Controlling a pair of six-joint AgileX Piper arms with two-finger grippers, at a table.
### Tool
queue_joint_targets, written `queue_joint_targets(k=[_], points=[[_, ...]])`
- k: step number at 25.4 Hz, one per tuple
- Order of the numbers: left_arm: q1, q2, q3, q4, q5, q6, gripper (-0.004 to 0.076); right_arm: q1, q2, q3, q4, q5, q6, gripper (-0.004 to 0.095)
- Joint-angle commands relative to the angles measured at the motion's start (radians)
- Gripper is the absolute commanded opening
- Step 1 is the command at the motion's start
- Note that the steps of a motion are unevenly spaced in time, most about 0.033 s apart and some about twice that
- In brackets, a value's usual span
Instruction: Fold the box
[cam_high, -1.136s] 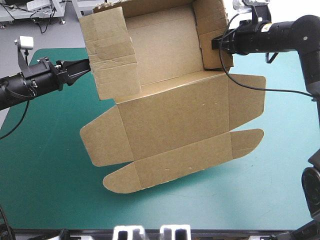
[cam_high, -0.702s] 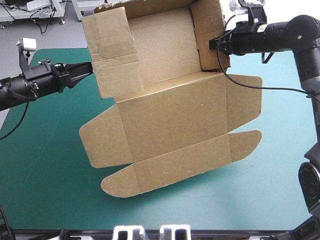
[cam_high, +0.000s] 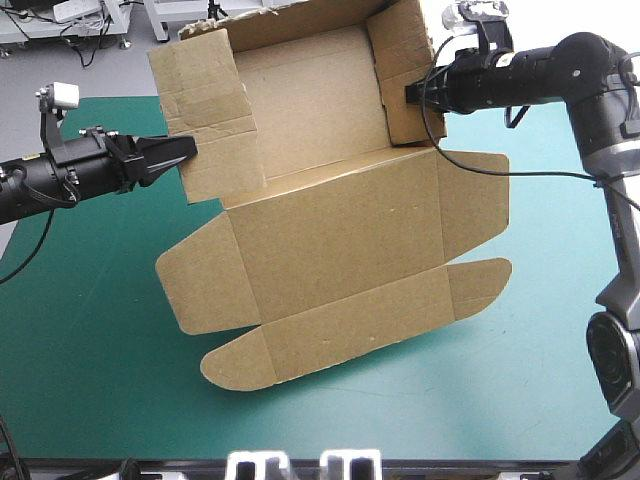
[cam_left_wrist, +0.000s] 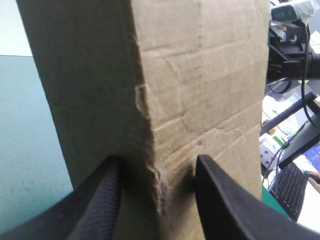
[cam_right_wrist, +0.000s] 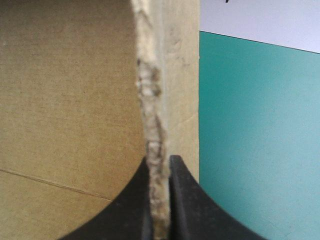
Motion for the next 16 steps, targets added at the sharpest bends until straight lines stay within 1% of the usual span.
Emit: queue_joint_targets(k=[1,5,8,11,14,16], points=[[-0.005,-0.027,-0.032,-0.058,0.036,-0.005,0.034,0.052,-0.049,-0.023,0.018,-0.068,0.009,-0.0002],[-0.005,-0.027,-0.032,-0.052,0.031,-0.007,0.034,0.145,-0.049,-0.023,-0.121,-0.091,0.064,-0.0002],[-0.005,-0.027,-0.032,-0.026,0.02,-0.009,0.034,0.182,-0.049,-0.023,-0.152,-0.093,0.086,-0.0002],[-0.005,-0.027,-0.032,0.066,-0.003,-0.084,0.034,0.215,-0.049,-0.023,-0.199,-0.095,0.113,-0.0002],[-0.005,-0.025,-0.032,0.164,-0.007,-0.114,0.034,0.248,-0.049,-0.023,-0.241,-0.096,0.138,0.0],[-0.005,-0.025,-0.032,0.188,-0.009,-0.139,0.034,0.269,-0.049,-0.023,-0.275,-0.096,0.157,0.0]])
